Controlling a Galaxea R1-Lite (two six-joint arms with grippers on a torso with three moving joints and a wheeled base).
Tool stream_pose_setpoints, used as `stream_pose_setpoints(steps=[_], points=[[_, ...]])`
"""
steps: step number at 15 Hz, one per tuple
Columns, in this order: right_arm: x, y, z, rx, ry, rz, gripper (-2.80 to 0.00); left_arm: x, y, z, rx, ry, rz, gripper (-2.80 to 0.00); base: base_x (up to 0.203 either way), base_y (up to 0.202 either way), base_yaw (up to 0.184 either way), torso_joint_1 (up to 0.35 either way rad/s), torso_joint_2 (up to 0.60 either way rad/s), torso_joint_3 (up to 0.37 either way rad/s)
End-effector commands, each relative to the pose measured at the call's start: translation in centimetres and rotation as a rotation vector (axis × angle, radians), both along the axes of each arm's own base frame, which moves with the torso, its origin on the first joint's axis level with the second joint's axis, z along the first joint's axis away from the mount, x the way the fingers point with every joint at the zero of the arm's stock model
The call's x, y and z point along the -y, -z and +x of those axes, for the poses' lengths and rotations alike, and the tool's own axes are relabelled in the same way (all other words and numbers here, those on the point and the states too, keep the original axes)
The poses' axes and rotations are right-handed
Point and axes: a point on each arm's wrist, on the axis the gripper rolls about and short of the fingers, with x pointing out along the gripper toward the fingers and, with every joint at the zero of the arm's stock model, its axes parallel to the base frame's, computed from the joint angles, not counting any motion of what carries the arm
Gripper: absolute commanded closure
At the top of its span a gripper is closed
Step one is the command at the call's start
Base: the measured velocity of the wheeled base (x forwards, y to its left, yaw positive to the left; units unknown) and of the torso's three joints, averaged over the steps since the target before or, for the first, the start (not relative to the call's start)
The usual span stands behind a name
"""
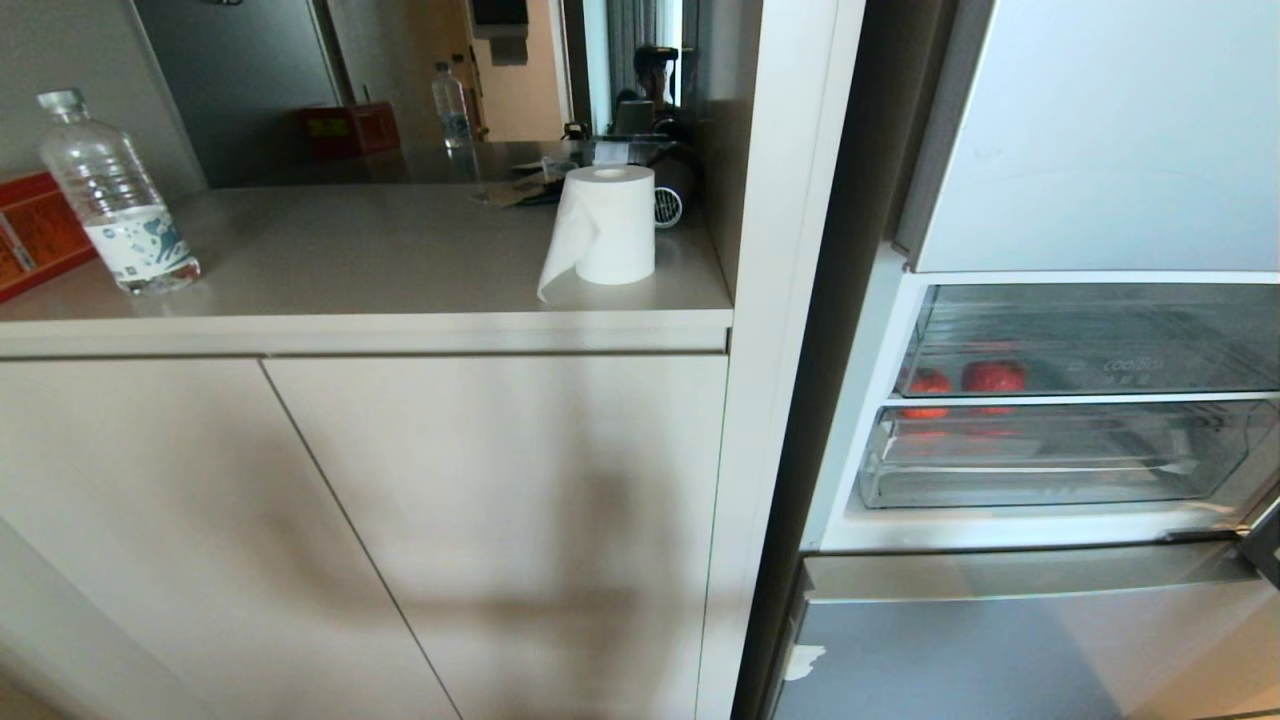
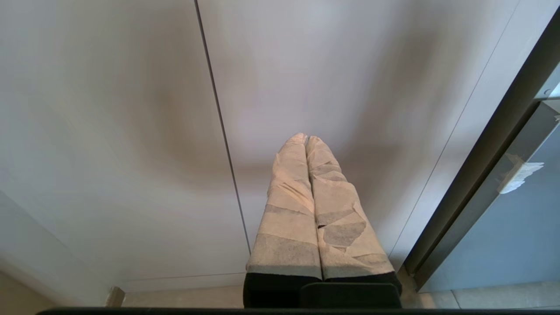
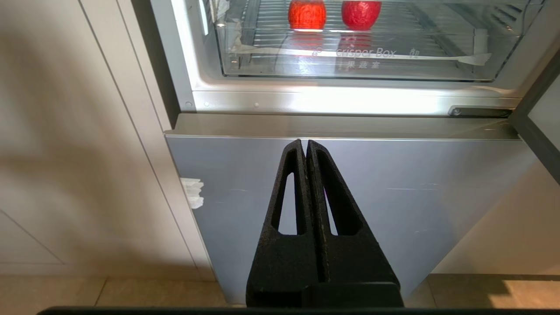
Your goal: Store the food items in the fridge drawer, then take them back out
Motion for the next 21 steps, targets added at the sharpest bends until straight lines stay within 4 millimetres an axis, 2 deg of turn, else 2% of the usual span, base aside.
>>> stream_pose_setpoints(steps=[1, 3, 5, 7, 9, 10, 12, 13, 16, 21], points=[[0.0, 0.0, 0.0, -0.001, 0.000, 0.000, 0.00, 0.0, 0.0, 0.0, -0.001, 0.001, 0.000, 0.00, 0.000, 0.000, 0.000, 0.000, 0.00, 0.000], [0.0, -0.3, -0.1, 0.011, 0.000, -0.005, 0.00, 0.0, 0.0, 0.0, -0.001, 0.001, 0.000, 0.00, 0.000, 0.000, 0.000, 0.000, 0.00, 0.000], [0.0, -3.5, -1.0, 0.097, -0.006, -0.003, 0.00, 0.0, 0.0, 0.0, -0.001, 0.001, 0.000, 0.00, 0.000, 0.000, 0.000, 0.000, 0.00, 0.000], [0.0, -6.2, -0.2, 0.026, -0.013, 0.010, 0.00, 0.0, 0.0, 0.0, -0.001, 0.001, 0.000, 0.00, 0.000, 0.000, 0.000, 0.000, 0.00, 0.000], [-0.1, -8.3, 2.8, -0.131, -0.041, 0.051, 0.00, 0.0, 0.0, 0.0, -0.001, 0.001, 0.000, 0.00, 0.000, 0.000, 0.000, 0.000, 0.00, 0.000], [-0.2, -8.9, 4.9, -0.212, -0.070, 0.078, 0.00, 0.0, 0.0, 0.0, -0.001, 0.001, 0.000, 0.00, 0.000, 0.000, 0.000, 0.000, 0.00, 0.000], [-0.4, -9.1, 9.2, -0.340, -0.128, 0.131, 0.00, 0.0, 0.0, 0.0, -0.001, 0.001, 0.000, 0.00, 0.000, 0.000, 0.000, 0.000, 0.00, 0.000], [-0.5, -8.7, 11.3, -0.389, -0.152, 0.155, -2.80, 0.0, 0.0, 0.0, -0.001, 0.001, 0.000, 0.00, 0.000, 0.000, 0.000, 0.000, 0.00, 0.000], [-0.7, -7.1, 16.1, -0.456, -0.198, 0.193, -2.80, 0.0, 0.0, 0.0, -0.001, 0.001, 0.000, 0.00, 0.000, 0.000, 0.000, 0.000, 0.00, 0.000], [-1.3, -3.7, 22.3, -0.451, -0.262, 0.177, -2.80, 0.0, 0.0, 0.0, -0.001, 0.001, 0.000, 0.00, 0.000, 0.000, 0.000, 0.000, 0.00, 0.000]])
